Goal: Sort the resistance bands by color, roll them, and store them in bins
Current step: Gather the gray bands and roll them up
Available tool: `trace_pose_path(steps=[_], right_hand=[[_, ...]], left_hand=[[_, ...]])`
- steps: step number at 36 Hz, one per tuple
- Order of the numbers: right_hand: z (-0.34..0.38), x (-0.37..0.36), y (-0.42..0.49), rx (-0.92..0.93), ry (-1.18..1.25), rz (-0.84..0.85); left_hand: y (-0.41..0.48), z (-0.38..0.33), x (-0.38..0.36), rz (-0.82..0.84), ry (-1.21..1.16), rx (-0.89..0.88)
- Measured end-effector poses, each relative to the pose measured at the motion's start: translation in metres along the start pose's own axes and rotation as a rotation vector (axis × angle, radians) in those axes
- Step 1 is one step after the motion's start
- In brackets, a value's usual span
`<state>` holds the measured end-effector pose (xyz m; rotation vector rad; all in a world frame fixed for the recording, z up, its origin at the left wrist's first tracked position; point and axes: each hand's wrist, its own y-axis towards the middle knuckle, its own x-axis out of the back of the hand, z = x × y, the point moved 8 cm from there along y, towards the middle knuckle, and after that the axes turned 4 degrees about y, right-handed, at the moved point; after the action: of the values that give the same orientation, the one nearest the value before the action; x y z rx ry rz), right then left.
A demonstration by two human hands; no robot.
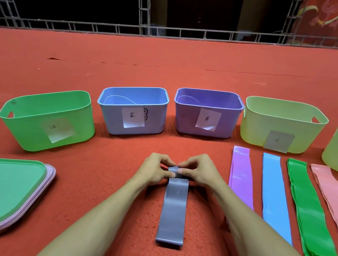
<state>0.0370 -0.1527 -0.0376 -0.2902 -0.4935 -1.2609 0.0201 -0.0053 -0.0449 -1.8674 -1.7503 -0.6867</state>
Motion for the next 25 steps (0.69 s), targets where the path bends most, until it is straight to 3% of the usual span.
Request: trace_pose_path(steps=[6, 9, 13, 25], right_hand=[[-0.008, -0.01, -0.006, -0.031, -0.018, 0.048], [-0.007, -0.007, -0.008, -0.046, -0.004, -0.009], [-0.006, -0.007, -0.009, -0.058, -0.036, -0.005], [0.001, -0.008, -0.024, -0.033, -0.032, -0.078]], left_hand=[[-0.006, 0.003, -0.002, -0.032, -0.07, -0.016], [-0.011, 0.002, -0.002, -0.013, -0.141, -0.01], [-0.018, 0.006, -0.003, 0.016, -0.332, 0.071], [-0.025, 0.014, -0.007, -0.02, -0.349, 0.117]])
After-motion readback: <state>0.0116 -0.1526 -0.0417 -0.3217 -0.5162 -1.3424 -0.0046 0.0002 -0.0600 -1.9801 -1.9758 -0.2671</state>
